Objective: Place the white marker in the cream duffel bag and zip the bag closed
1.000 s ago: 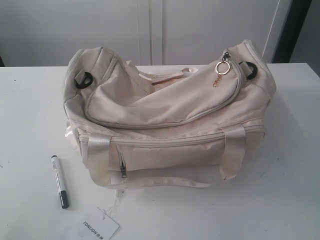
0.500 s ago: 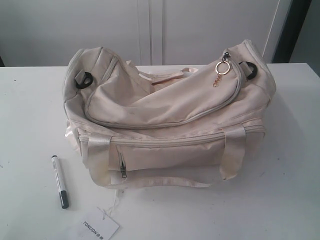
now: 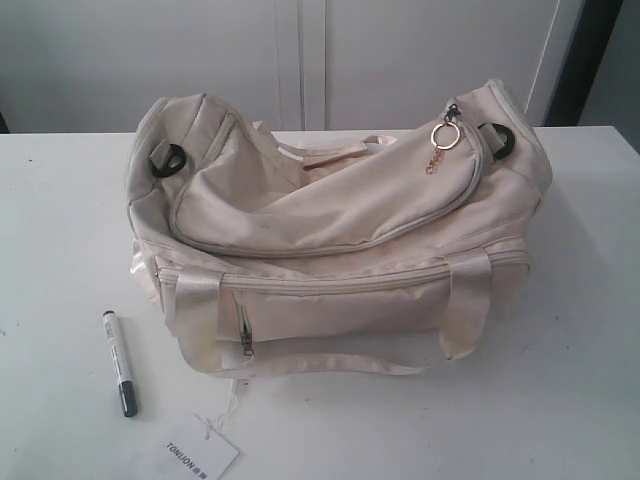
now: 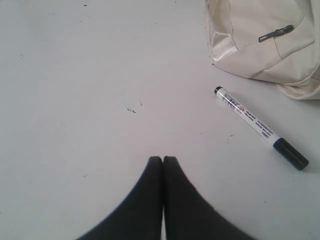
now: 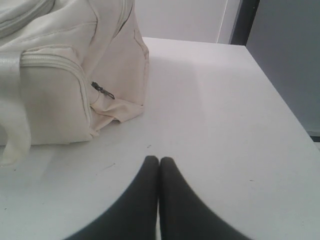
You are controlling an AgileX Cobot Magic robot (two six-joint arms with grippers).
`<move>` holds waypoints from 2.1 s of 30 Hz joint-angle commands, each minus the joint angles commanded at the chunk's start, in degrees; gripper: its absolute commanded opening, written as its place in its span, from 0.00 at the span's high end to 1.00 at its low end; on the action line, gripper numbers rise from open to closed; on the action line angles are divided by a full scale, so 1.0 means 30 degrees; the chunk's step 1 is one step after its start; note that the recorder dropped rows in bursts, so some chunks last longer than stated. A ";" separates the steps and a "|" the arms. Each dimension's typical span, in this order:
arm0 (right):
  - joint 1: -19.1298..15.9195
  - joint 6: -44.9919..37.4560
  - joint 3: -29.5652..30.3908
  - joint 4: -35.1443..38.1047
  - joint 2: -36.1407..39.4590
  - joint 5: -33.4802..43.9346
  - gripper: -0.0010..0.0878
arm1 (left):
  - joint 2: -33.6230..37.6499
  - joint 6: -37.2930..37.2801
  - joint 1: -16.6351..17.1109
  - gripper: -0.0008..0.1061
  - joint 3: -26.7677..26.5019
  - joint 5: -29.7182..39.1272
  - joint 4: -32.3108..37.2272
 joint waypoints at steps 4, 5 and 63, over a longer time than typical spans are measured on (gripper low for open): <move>0.0000 0.0000 0.0000 0.0000 0.0000 -0.1511 0.99 | 0.0000 0.0000 0.0000 0.99 0.0000 0.0000 0.0000; 0.0000 0.0000 0.0000 0.0000 0.0000 -0.2037 0.99 | 0.0000 0.0000 0.0000 0.99 0.0000 0.0000 0.0000; 0.0000 -0.0010 -0.2964 0.0000 0.0000 -0.6984 0.99 | 0.0000 0.0000 0.0000 0.99 0.0000 0.0000 0.0000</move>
